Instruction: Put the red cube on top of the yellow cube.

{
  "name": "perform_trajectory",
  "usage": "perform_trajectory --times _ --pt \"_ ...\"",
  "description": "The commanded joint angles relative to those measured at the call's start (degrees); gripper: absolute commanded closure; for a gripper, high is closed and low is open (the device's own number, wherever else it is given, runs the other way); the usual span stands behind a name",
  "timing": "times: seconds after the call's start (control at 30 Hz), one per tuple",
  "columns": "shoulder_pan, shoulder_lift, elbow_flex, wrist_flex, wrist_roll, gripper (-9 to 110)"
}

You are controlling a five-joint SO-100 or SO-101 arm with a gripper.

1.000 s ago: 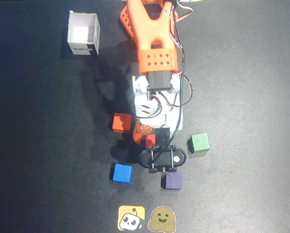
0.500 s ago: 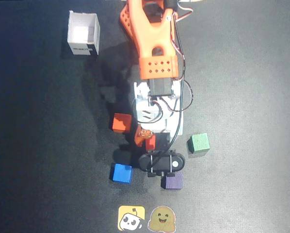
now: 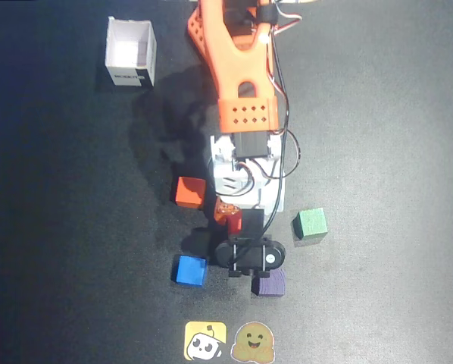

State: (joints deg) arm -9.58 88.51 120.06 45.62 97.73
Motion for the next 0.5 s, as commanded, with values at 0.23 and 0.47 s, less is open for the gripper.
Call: perform_trajectory --times 0.23,0.47 --pt "-0.35 0.18 1.41 -3.87 1.41 82" --pt "-0.35 0.18 2.64 -6.94 1.76 82"
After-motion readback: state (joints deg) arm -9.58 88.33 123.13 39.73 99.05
